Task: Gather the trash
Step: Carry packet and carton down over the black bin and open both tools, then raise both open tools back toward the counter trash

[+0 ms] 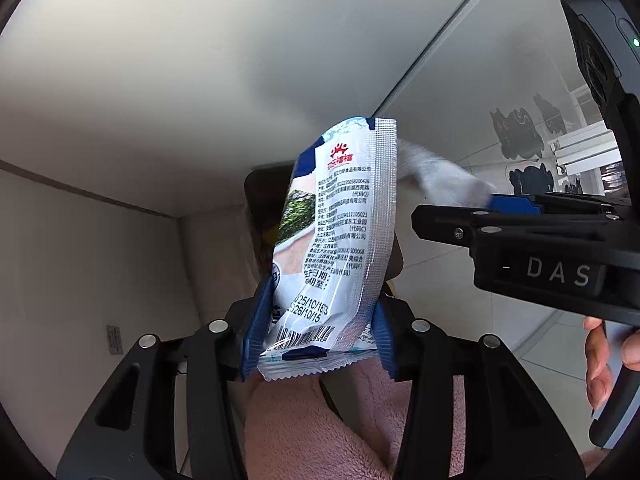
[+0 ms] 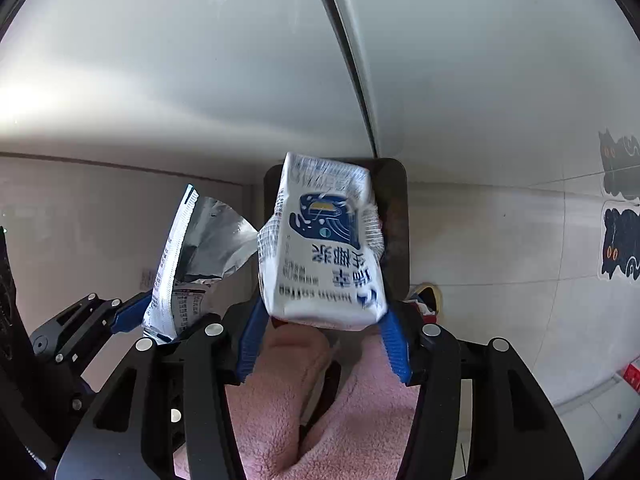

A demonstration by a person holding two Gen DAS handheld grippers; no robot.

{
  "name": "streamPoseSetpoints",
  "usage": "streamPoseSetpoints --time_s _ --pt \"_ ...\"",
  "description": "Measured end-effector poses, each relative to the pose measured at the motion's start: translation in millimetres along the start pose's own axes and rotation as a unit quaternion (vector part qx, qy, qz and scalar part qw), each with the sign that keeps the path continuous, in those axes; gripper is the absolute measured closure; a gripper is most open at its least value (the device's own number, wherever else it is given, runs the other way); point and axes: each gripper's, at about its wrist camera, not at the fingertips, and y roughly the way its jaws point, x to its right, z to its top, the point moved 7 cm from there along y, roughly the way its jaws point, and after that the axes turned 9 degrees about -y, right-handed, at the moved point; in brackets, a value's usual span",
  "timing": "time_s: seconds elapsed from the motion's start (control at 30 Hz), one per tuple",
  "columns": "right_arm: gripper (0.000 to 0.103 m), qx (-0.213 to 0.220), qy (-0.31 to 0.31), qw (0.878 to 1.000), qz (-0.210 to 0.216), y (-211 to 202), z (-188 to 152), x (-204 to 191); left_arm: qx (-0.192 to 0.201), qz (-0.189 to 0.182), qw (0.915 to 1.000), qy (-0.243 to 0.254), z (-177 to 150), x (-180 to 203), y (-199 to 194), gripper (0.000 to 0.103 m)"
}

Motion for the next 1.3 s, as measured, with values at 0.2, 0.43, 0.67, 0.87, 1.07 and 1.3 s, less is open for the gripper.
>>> streamPoseSetpoints --time_s 0.2,0.43,0.67,0.87,1.07,1.3 --pt "0.043 0.010 0.007 1.000 -0.002 -6.2 5.6 1.4 -0.006 -0.005 1.0000 -0.005 0.6 -0.9 -1.5 0.038" --pt "0.043 0.026 0.011 1.000 -0.005 -25.5 8.9 5.3 0.000 -0.005 1.0000 -0.003 2.8 -1.9 -19.2 0.034" --pt "0.041 0.056 0.005 0.998 -0.009 -72.3 5.6 1.3 0.035 -0.003 0.9994 0.003 5.0 6.0 -71.3 0.027" --pt "0.038 0.090 -0.020 0.995 -0.030 -127.9 -4.6 -8.6 0.071 0.001 0.9974 0.005 8.5 9.0 -135.2 0.025" --pt "0.035 0.139 -0.032 0.989 -0.046 -197.7 -4.4 -20.5 0.113 0.014 0.9935 0.005 17.5 4.2 -201.6 0.025" --pt "0.035 0.212 -0.044 0.975 -0.056 -274.1 21.2 -31.0 0.168 0.011 0.9857 -0.013 42.5 -5.7 -272.4 0.025"
